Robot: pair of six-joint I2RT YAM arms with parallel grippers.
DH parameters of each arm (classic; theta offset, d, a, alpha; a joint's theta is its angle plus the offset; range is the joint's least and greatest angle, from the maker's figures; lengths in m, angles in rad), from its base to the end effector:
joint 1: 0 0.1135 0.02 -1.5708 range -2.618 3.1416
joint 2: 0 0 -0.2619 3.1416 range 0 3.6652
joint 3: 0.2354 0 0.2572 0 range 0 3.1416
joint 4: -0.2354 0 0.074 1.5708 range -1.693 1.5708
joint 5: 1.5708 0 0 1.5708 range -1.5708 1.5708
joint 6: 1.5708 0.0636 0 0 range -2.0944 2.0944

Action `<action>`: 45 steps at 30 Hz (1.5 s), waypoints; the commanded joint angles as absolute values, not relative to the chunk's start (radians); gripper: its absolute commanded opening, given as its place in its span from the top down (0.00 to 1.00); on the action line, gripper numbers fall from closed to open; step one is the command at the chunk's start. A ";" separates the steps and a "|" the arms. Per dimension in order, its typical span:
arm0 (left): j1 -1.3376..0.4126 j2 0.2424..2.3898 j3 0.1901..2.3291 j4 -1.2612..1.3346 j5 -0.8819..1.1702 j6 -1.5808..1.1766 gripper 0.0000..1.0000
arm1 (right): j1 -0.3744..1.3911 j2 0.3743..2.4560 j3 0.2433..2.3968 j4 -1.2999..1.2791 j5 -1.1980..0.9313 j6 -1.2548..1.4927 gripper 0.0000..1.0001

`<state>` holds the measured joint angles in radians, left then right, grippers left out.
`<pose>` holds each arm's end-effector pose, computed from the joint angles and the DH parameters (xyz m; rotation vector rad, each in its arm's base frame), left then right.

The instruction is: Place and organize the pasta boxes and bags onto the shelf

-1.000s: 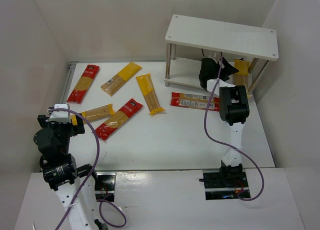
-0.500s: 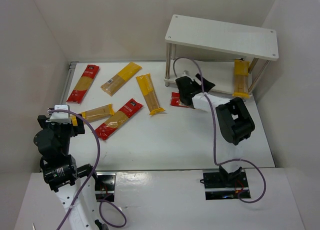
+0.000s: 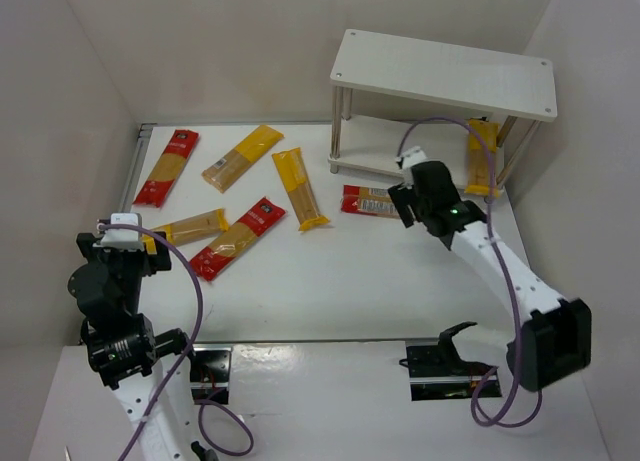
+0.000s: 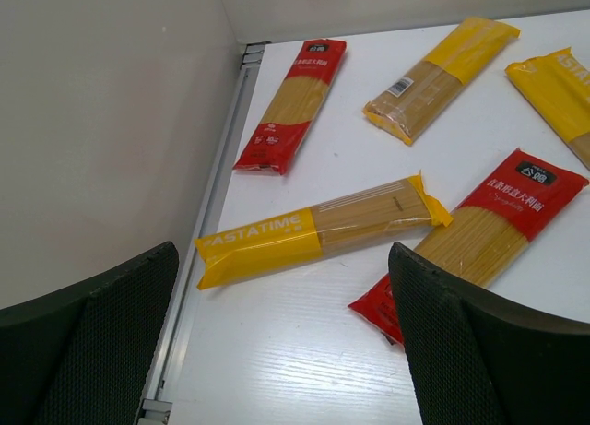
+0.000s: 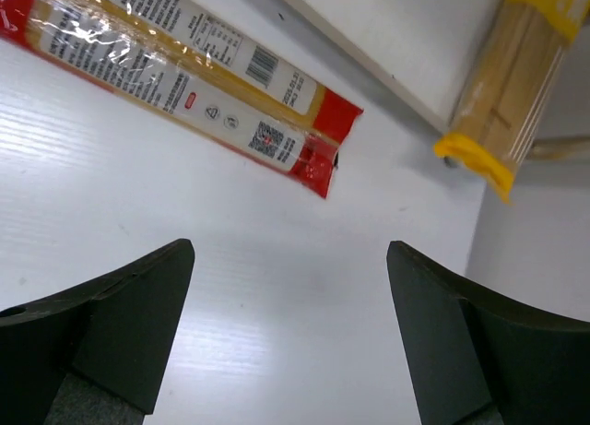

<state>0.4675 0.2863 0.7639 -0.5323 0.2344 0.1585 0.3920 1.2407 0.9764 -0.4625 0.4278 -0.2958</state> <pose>0.0950 0.0314 0.3483 -0.0709 1.6303 0.2911 0.2788 0.0867 0.2662 -0.5510 2.1881 -0.4388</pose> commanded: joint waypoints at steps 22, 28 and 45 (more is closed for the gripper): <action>0.483 0.275 0.782 -0.511 0.249 0.166 0.00 | -0.209 0.699 0.838 -0.517 -0.319 -0.206 0.00; 0.483 0.255 0.782 -0.511 0.267 0.176 0.00 | -0.209 0.698 0.838 -0.517 -0.319 -0.206 0.00; 0.483 0.236 0.782 -0.520 0.285 0.186 0.00 | -0.209 0.678 0.838 -0.526 -0.341 -0.225 0.00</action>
<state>0.4759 0.2569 0.7639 -0.5400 0.2634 0.1677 -0.2020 0.6884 0.8406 -0.5327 -0.3264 -0.2176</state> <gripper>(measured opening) 1.001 0.994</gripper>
